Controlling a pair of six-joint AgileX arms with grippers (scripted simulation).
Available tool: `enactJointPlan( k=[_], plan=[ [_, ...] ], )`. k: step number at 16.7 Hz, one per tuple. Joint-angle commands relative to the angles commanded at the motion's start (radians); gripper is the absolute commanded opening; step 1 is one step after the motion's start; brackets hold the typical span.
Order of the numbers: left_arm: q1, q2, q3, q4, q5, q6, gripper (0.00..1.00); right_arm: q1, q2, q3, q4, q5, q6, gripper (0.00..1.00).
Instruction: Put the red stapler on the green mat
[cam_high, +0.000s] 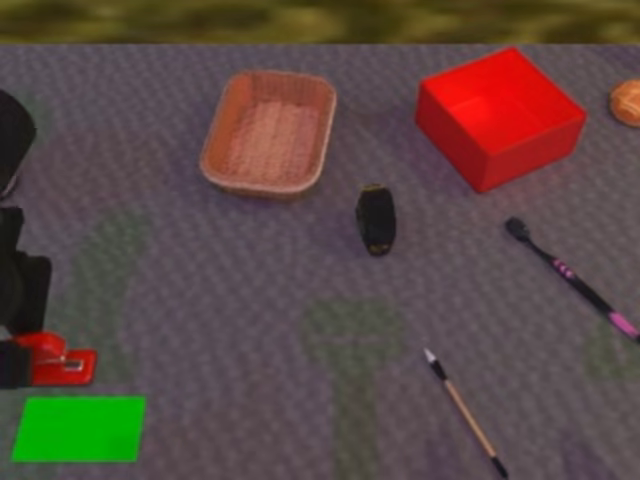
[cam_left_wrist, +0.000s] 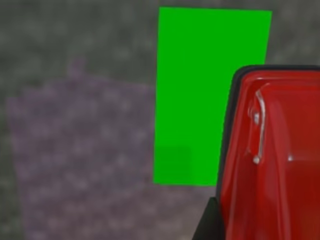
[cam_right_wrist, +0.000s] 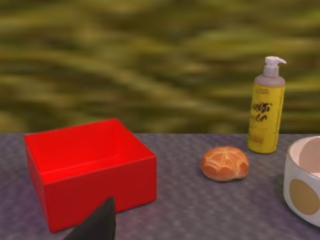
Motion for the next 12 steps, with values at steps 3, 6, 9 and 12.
enactJointPlan(
  k=[3,6,9,12],
  plan=[
    [0.001,0.034,-0.065,0.099,-0.001,-0.003,0.0,0.0,0.0,0.0,0.0,0.0,0.0,1.0],
    [0.0,0.088,-0.16,0.261,-0.002,-0.007,0.0,0.0,0.0,0.0,0.0,0.0,0.0,1.0],
    [-0.003,0.136,-0.245,0.393,0.0,-0.008,0.0,0.0,0.0,0.0,0.0,0.0,0.0,1.0],
    [-0.004,0.154,-0.277,0.433,0.001,-0.01,0.0,0.0,0.0,0.0,0.0,0.0,0.0,1.0]
  ],
)
